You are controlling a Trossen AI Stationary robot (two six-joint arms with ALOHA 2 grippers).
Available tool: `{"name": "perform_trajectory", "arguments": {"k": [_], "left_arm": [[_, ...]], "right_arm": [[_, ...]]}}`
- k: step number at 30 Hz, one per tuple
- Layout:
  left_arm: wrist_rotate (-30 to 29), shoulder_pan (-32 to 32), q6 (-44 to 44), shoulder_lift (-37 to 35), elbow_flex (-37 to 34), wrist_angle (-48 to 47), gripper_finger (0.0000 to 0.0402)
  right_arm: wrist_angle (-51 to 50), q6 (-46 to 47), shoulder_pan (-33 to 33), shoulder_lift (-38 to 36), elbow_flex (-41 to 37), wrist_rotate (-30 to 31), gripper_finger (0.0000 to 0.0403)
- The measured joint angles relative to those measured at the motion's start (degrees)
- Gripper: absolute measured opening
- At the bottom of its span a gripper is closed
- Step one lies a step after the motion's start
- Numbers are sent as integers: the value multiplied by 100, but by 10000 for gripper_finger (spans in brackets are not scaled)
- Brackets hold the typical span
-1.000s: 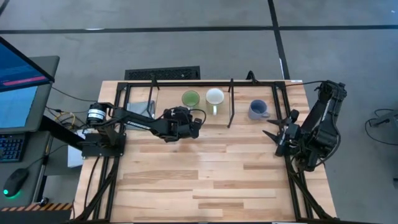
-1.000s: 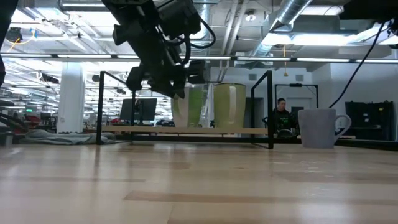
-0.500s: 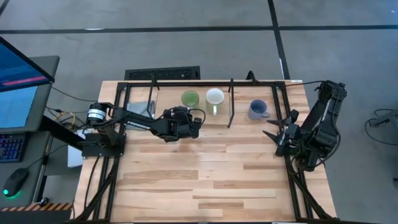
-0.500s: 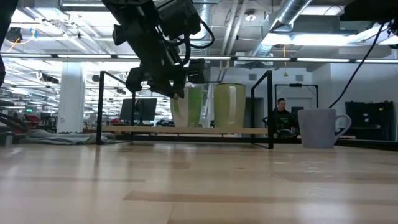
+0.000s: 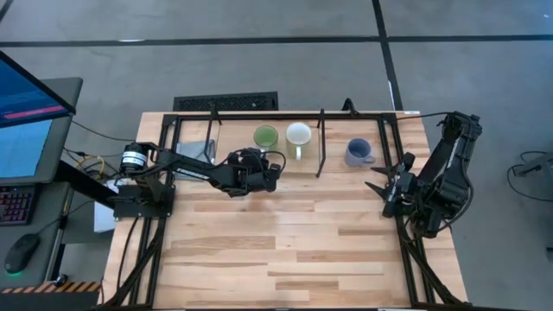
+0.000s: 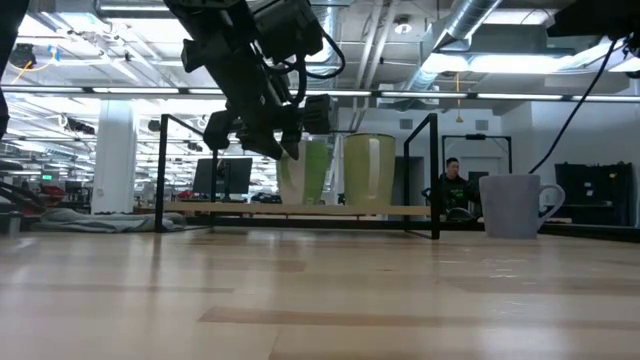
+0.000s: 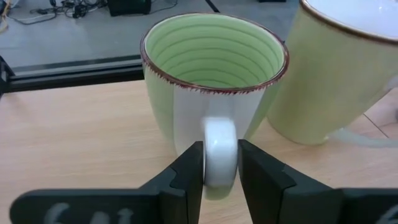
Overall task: Stack small to large cups/mugs on shelf
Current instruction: Put the green mug on the shelf
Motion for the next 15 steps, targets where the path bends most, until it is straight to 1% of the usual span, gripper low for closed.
{"name": "perform_trajectory", "arguments": {"k": [4, 11, 15], "left_arm": [[2, 0, -33, 0, 0, 0, 84], [118, 0, -104, 0, 0, 15, 57], [173, -2, -101, 0, 0, 20, 62]], "right_arm": [[-1, 0, 0, 0, 0, -48, 240], [-4, -17, 0, 0, 0, -72, 240], [-2, -108, 69, 0, 1, -78, 240]]}}
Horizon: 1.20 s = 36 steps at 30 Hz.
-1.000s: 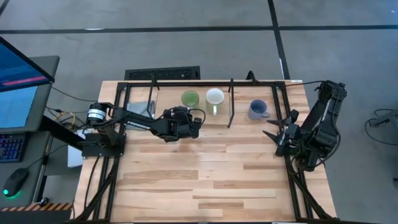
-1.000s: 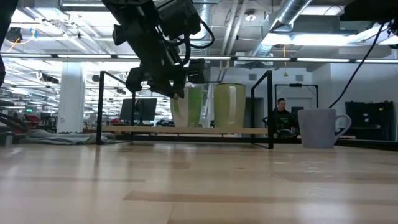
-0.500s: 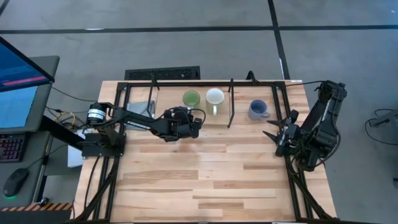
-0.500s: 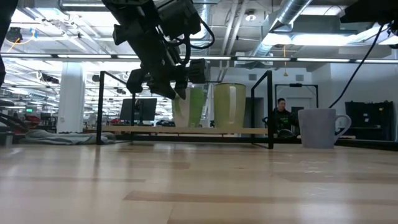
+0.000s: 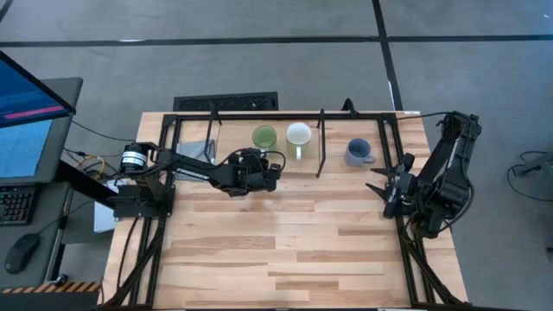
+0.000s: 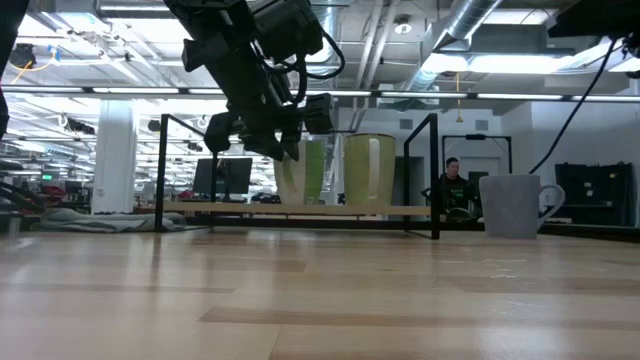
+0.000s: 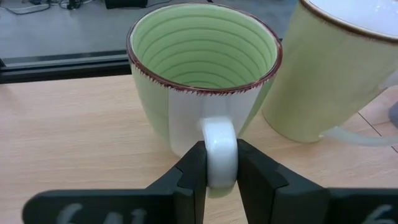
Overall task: Stack small to large cups/mugs on shelf
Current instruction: Put the green mug on the shelf
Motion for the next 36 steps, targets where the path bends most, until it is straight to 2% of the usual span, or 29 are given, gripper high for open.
{"name": "perform_trajectory", "arguments": {"k": [6, 36], "left_arm": [[153, 0, 39, 2, -2, 73, 84], [301, 7, 74, 2, -2, 170, 88]], "right_arm": [[18, 3, 168, 0, -1, -5, 240], [26, 10, 256, 0, 1, -3, 240]]}}
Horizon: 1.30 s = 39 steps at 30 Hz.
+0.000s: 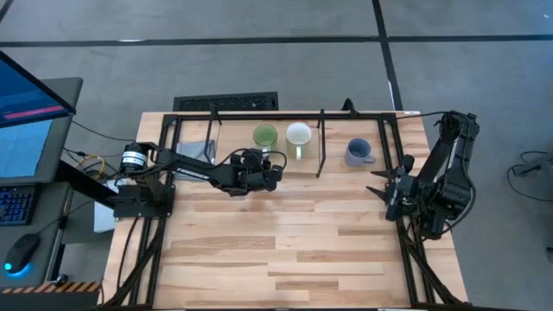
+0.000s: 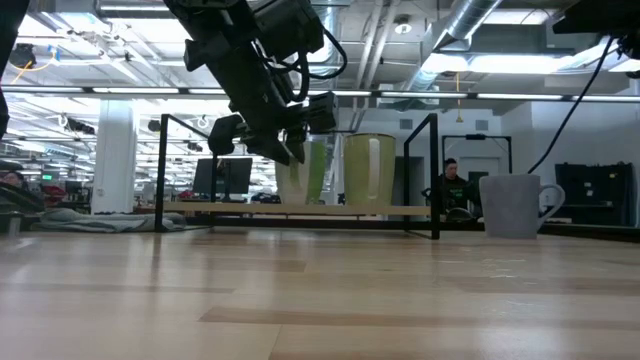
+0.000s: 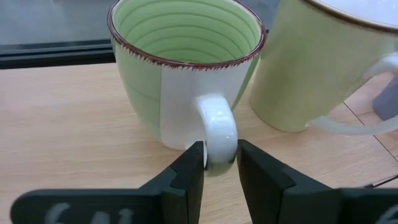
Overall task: Stack small to large cups/mugs on shelf
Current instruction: Put the green mug on the shelf, then put the blue mug on the shelf
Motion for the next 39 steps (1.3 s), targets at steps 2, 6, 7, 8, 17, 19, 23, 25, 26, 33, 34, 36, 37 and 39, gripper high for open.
{"name": "perform_trajectory", "arguments": {"k": [2, 6, 7, 8, 17, 19, 23, 25, 26, 33, 34, 36, 37, 39], "left_arm": [[-9, 0, 12, 0, 0, 1, 99], [-21, 0, 17, 0, 0, 0, 143], [-22, 0, 49, 0, 0, 0, 156], [-22, 0, 94, 0, 0, 2, 170], [-34, -4, 407, 0, -2, 48, 242], [-39, -4, 407, 0, -2, 46, 246], [-26, -13, 383, 0, -2, 44, 247], [-29, -41, 385, 0, -2, 44, 248], [-31, -64, 385, 0, -2, 43, 248], [-45, -228, 453, 0, -2, -5, 248], [-50, -244, 452, 0, -2, -55, 248], [-50, -275, 344, 0, -2, -195, 248], [-47, -285, 254, 0, -2, -296, 248], [17, -320, 35, 0, -2, -512, 248]], "right_arm": [[1, 0, 0, 0, -1, 0, 240], [1, 0, 0, 0, 1, 0, 240], [1, 0, 0, 0, 0, 0, 240], [1, 0, 0, 0, 1, 0, 240], [-1, 0, 0, 0, -1, 0, 240], [1, 0, 0, 0, 1, 0, 240], [0, 0, 0, 0, -1, -2, 240], [1, 0, 0, 0, -1, -2, 240], [0, 0, 0, 0, -1, -2, 240], [1, 0, 0, 0, 0, -5, 240], [5, 1, 0, 0, -1, -6, 240], [26, 0, 0, 0, 1, -7, 240], [52, 2, 0, 0, 1, -7, 240], [110, 0, 0, 0, -1, -11, 240]]}}
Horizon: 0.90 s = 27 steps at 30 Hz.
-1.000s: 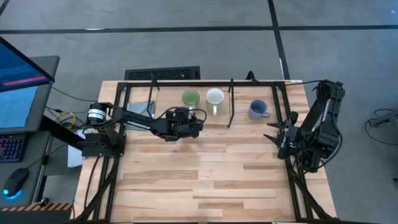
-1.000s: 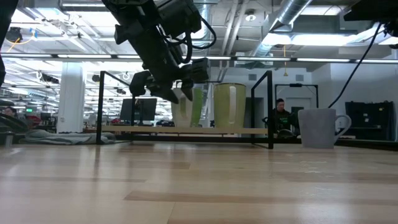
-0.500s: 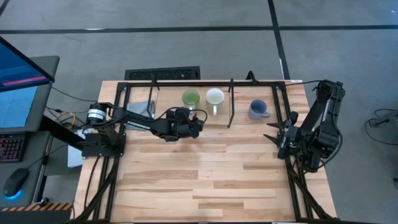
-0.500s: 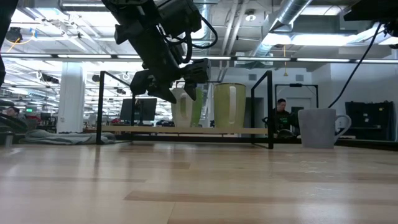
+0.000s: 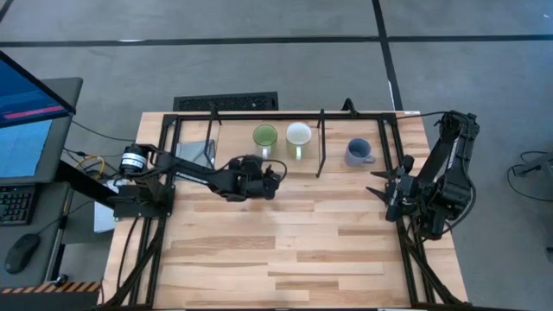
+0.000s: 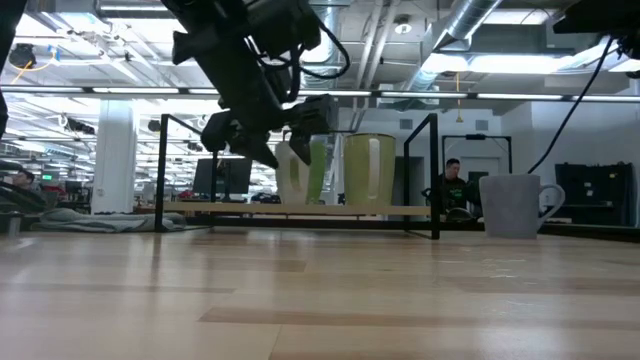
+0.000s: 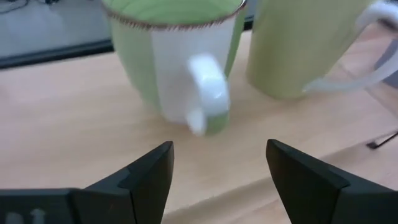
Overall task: Stack small to large cups/mugs on shelf
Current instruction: Put the blue mug on the shelf
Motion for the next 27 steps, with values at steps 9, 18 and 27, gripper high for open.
{"name": "perform_trajectory", "arguments": {"k": [9, 18, 27], "left_arm": [[302, -525, -322, 0, 0, -190, 248], [1324, -1448, -98, -9, 0, -238, 248], [1167, -2313, 369, -22, 0, -560, 248]], "right_arm": [[30, -2, -2, 0, 0, -259, 240], [-77, -53, 0, 0, 2, -866, 240], [-138, -199, -2, 7, 0, -945, 240]]}}
